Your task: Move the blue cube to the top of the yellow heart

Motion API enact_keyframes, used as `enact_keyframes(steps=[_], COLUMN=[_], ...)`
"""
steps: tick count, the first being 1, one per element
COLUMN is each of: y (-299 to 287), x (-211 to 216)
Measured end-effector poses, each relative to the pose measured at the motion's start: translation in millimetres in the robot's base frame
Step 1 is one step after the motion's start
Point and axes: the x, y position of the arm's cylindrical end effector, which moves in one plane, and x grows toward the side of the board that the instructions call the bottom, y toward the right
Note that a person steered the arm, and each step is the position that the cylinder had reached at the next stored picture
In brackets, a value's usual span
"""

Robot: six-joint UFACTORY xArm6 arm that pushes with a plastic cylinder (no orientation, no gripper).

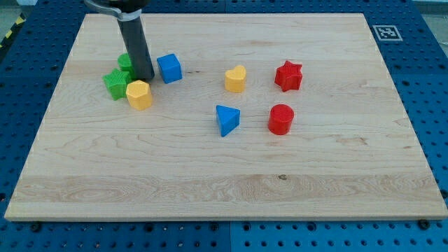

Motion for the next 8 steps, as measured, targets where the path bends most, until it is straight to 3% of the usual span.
enact_keyframes(steps=[3, 8], y=[37, 46], x=[19, -44])
